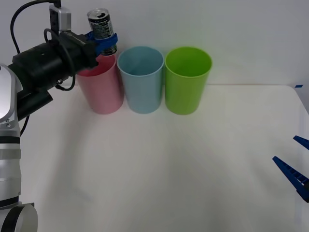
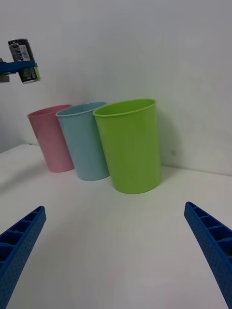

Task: Grasp the object on the table and drop it into the matching bin: aluminum can to the light blue bin, PET bottle to the pink bin.

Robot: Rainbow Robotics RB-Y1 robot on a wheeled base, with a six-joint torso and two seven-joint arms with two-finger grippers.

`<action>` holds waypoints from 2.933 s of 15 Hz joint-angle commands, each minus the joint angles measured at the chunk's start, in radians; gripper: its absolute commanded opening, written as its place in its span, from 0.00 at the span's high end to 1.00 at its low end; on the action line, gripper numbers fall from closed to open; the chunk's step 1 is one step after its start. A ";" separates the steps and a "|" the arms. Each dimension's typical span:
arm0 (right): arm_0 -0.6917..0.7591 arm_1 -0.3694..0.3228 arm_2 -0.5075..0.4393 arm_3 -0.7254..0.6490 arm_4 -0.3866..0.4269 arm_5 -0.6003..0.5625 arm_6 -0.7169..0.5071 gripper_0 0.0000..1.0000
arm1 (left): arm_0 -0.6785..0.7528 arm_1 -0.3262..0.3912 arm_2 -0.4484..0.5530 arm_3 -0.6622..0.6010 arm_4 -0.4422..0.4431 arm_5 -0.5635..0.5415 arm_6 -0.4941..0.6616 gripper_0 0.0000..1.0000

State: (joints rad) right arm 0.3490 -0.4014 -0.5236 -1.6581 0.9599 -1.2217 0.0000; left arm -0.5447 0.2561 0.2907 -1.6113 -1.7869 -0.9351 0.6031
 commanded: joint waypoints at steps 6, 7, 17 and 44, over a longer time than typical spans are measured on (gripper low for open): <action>0.000 0.000 0.000 0.000 0.000 0.000 0.000 0.00 | -0.182 -0.115 0.021 0.183 -0.239 0.072 -0.029 1.00; 0.000 0.000 0.000 0.000 0.000 0.000 0.000 0.00 | -0.202 -0.117 0.021 0.214 -0.247 0.079 -0.032 1.00; 0.000 0.000 0.000 0.000 0.000 0.000 0.000 0.00 | -0.311 -0.115 -0.024 0.375 -0.279 0.136 -0.065 0.99; 0.000 0.000 0.000 0.000 0.000 0.000 0.000 0.00 | -0.046 -0.015 -0.031 0.206 0.167 0.085 -0.171 0.00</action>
State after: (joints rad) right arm 0.3491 -0.4014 -0.5236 -1.6581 0.9599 -1.2217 0.0000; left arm -0.6203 0.2291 0.2635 -1.3779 -1.6534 -0.8494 0.4316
